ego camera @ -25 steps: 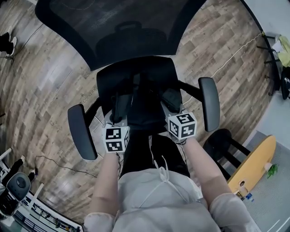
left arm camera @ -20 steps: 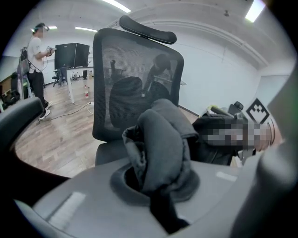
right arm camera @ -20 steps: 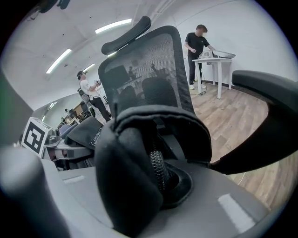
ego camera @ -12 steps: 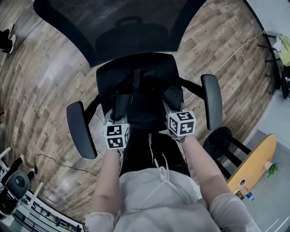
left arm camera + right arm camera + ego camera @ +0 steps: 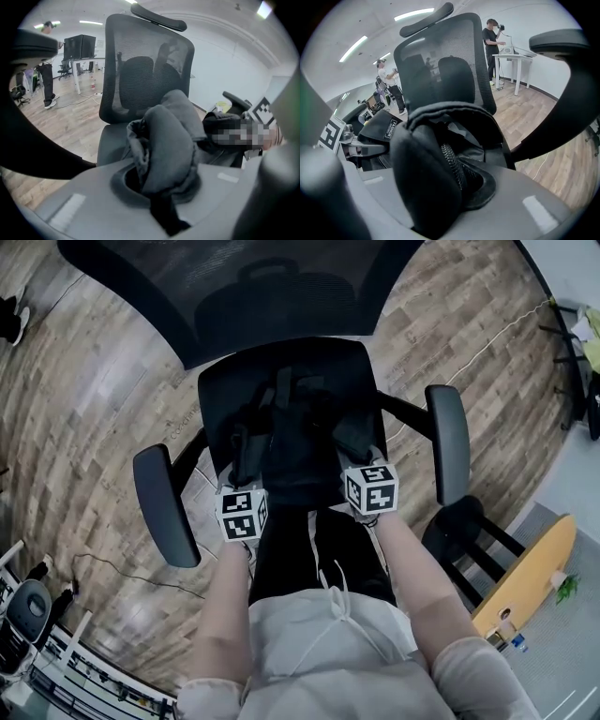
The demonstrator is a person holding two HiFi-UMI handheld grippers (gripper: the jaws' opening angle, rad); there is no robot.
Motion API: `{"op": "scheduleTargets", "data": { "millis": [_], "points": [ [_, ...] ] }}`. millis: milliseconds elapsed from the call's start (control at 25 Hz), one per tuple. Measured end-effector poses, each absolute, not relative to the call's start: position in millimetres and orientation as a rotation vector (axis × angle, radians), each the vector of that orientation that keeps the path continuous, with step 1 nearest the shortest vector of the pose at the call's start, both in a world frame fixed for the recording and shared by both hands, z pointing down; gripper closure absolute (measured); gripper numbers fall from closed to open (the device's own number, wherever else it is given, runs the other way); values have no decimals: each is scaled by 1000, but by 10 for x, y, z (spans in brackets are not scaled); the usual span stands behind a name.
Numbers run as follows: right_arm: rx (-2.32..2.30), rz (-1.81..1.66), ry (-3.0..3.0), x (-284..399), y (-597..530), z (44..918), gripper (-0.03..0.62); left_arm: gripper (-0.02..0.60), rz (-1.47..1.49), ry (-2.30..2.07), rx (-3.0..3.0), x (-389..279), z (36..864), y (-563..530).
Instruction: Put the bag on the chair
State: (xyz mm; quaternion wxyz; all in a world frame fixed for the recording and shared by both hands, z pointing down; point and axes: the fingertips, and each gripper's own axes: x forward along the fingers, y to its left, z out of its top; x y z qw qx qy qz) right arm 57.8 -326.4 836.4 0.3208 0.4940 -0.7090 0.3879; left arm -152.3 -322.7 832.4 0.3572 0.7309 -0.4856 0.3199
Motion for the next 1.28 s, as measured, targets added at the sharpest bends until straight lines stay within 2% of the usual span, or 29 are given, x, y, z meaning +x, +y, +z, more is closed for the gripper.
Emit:
{"op": "scheduleTargets", "data": {
  "millis": [480, 640, 760, 800, 880, 1040, 1160, 1280],
  "points": [
    [1330, 1037, -1872, 577, -3057, 8648, 502, 542, 827, -1264, 1877, -1555, 8561, -3207],
    [1348, 1024, -1882, 608, -3038, 8603, 485, 524, 790, -1272, 1877, -1551, 8512, -3164],
    [1353, 999, -1912, 578, -3019, 8560, 402, 464, 744, -1273, 1858, -1562, 8472, -3099],
    [1351, 980, -1922, 569, -3012, 8539, 363, 418, 733, -1283, 1845, -1572, 8464, -3075],
    [1356, 944, -1933, 568, -3002, 8493, 310, 367, 732, -1320, 1824, -1599, 8455, -3033],
    [1430, 956, -1892, 655, -2955, 8439, 215, 316, 714, -1372, 1823, -1624, 8382, -2982],
    [1513, 1020, -1844, 796, -2856, 8420, 203, 258, 695, -1367, 1843, -1604, 8302, -2911],
    [1507, 1037, -1849, 840, -2714, 8404, 204, 245, 693, -1374, 1850, -1600, 8242, -2791]
  ]
}}
